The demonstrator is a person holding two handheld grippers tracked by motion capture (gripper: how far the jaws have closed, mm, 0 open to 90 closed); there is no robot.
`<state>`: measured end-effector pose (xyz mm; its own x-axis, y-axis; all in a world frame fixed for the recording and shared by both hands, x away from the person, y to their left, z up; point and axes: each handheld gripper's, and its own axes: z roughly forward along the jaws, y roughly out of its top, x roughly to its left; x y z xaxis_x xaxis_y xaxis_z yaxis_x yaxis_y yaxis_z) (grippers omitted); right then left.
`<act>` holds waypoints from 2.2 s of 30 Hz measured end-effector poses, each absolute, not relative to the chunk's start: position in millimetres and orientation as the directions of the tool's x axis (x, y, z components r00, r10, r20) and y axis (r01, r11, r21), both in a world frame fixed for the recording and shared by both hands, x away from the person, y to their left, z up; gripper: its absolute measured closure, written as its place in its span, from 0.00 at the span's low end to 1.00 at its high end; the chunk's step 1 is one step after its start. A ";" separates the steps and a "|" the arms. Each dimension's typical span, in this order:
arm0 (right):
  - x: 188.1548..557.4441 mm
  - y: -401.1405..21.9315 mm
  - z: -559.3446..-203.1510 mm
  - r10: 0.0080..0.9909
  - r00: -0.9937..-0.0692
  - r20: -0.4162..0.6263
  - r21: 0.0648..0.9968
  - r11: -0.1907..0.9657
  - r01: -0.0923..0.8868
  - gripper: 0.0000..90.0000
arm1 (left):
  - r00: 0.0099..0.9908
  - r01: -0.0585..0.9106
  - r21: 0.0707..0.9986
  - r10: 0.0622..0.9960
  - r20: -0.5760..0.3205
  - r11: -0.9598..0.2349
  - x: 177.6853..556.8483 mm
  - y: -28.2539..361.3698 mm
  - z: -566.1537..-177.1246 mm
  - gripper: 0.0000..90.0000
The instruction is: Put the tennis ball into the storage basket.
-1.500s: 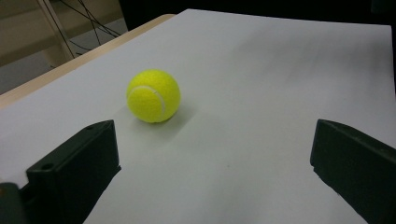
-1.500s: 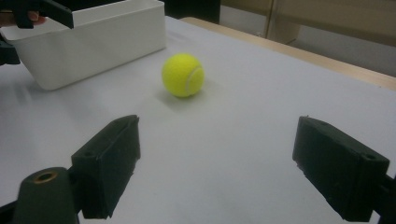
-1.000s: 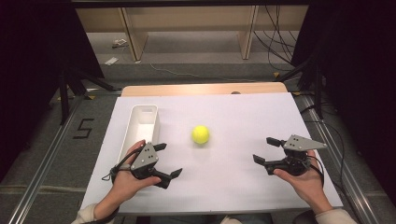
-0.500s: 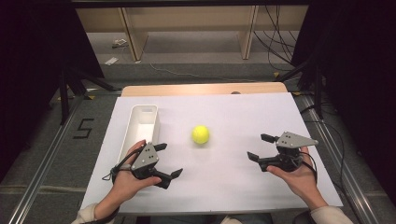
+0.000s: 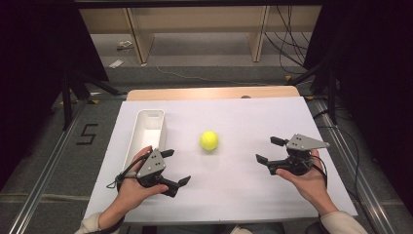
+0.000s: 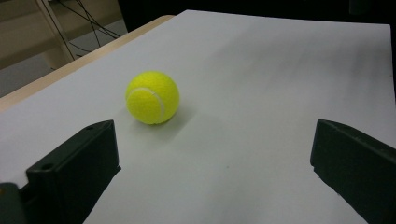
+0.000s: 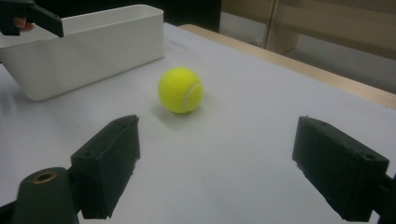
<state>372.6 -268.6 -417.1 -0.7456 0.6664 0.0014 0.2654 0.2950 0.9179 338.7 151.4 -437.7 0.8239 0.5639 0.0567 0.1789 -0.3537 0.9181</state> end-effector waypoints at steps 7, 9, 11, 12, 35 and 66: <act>375.5 -263.6 -417.8 0.663 -0.749 0.003 0.917 0.296 0.266 0.17 | 0.824 0.179 0.918 0.563 0.056 -0.353 338.9 151.4 -437.6 0.01; 376.7 -262.3 -417.8 0.661 -0.750 0.004 0.916 0.298 0.267 0.17 | 0.824 0.179 0.918 0.563 0.056 -0.353 338.8 151.4 -437.5 0.01; 378.3 -259.7 -418.4 0.659 -0.753 0.003 0.916 0.301 0.267 0.17 | 0.824 0.179 0.919 0.564 0.056 -0.353 338.8 151.5 -437.4 0.01; 378.3 -259.7 -418.4 0.659 -0.753 0.003 0.916 0.301 0.267 0.17 | 0.824 0.179 0.919 0.564 0.056 -0.353 338.8 151.6 -437.3 0.01; 390.2 -242.0 -419.3 0.640 -0.768 0.014 0.913 0.305 0.271 0.17 | 0.828 0.176 0.919 0.559 0.055 -0.352 338.4 150.6 -436.9 0.01; 399.9 -221.7 -422.0 0.614 -0.789 0.014 0.906 0.326 0.270 0.17 | 0.827 0.174 0.920 0.559 0.057 -0.351 338.3 150.8 -436.5 0.01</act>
<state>399.9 -221.7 -422.0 -0.7888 0.6145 0.0138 0.2698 0.3260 0.9061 338.3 150.8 -436.5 0.8272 0.5589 0.0571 0.1738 -0.3513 0.9200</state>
